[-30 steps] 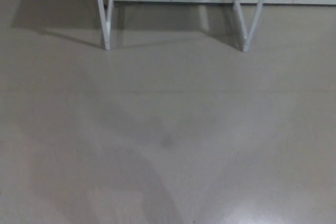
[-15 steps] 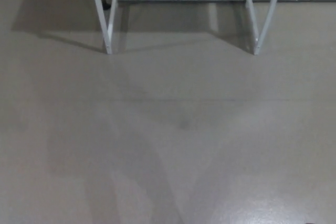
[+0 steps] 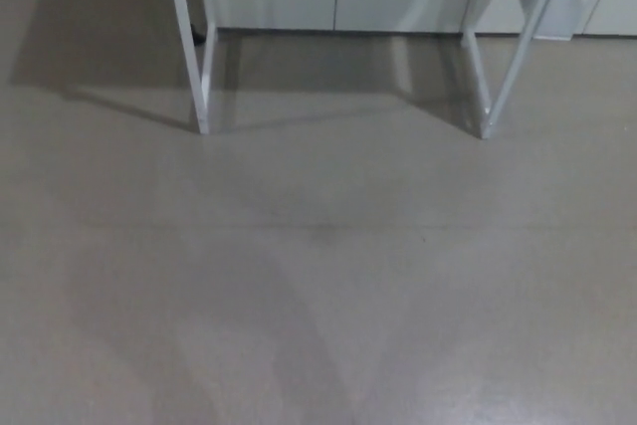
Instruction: The robot walk towards a table in front and click the button on the base of the boilling pot using its left middle finger
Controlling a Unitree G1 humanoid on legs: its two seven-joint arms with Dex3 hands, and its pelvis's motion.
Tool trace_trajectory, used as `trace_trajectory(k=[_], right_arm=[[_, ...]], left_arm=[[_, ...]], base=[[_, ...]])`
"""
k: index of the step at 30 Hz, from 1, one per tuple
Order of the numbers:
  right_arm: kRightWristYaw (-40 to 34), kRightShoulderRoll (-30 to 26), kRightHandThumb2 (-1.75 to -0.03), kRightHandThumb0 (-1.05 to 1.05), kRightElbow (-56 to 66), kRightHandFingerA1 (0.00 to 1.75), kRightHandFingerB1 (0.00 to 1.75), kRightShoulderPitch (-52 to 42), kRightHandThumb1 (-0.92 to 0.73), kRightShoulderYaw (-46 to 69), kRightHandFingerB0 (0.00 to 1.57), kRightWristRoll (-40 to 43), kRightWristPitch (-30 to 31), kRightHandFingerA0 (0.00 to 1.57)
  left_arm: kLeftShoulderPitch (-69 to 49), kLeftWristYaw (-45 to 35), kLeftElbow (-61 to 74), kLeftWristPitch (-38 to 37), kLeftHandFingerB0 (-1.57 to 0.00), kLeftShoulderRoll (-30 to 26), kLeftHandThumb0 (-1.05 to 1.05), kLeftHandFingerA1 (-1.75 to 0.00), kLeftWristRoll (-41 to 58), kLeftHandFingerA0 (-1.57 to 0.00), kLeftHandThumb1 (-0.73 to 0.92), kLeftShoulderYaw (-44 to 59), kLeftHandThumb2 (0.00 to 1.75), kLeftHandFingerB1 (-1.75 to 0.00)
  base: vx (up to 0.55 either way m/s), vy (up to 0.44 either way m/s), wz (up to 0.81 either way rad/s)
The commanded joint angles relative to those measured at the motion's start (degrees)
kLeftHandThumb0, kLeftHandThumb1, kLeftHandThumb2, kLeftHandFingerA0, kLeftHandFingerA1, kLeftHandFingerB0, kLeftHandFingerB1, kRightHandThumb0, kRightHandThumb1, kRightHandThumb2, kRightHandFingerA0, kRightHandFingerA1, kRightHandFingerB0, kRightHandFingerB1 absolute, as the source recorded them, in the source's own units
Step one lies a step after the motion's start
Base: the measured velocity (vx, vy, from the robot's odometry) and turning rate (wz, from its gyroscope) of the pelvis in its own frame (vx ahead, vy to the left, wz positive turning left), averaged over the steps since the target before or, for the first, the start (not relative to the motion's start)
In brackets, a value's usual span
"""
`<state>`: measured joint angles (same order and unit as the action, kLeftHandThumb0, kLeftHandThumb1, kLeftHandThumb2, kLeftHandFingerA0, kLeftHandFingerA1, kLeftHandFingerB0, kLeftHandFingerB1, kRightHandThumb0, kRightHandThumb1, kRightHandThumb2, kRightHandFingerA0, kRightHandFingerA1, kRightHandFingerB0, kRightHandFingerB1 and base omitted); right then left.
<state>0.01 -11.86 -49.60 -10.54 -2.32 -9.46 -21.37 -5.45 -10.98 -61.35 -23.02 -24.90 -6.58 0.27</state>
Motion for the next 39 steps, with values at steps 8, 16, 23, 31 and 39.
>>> trace_trajectory(k=[8,16,23,31,39], right_arm=[[-1.3,-0.5,-0.84,-0.07,-2.6,0.58,0.51,-0.9,-0.39,-0.9,0.19,-0.7,-0.4,0.34],[-1.6,-1.1,-0.85,-0.07,-1.2,0.58,0.51,-5.7,-0.40,-1.3,0.19,-1.0,-2.2,0.33],[1.4,-1.4,-0.85,-0.11,-3.2,0.59,0.52,-6.1,-0.40,-0.1,0.19,1.2,-5.1,0.35],[1.1,-1.8,-0.86,-0.08,-3.5,0.60,0.52,-2.8,-0.41,0.8,0.20,1.1,-4.7,0.35],[0.7,-1.7,-0.86,-0.09,-2.1,0.59,0.52,-2.7,-0.41,0.2,0.20,0.3,-2.6,0.35]], left_arm=[[0.1,1.9,-3.1,2.1,-0.10,-1.0,-0.24,-0.43,-2.1,-0.28,0.50,-2.1,0.56,-0.25],[-5.4,5.4,1.2,-0.2,-0.11,-1.3,-0.19,-0.43,-4.3,-0.27,0.51,-4.4,0.55,-0.30],[-7.8,3.9,4.0,-1.6,-0.10,-1.5,-0.23,-0.45,-3.3,-0.26,0.51,-4.0,0.55,-0.29],[-3.0,4.5,2.9,1.7,-0.10,-1.0,-0.22,-0.43,-4.2,-0.28,0.50,-4.5,0.55,-0.28],[-1.6,4.5,0.9,1.2,-0.10,-1.4,-0.25,-0.44,-4.7,-0.27,0.50,-4.2,0.56,-0.27]], base=[[0.07,-0.260,0.00],[0.10,0.027,0.04],[0.08,0.110,0.04],[0.00,-0.077,0.01],[0.15,-0.229,-0.08]])
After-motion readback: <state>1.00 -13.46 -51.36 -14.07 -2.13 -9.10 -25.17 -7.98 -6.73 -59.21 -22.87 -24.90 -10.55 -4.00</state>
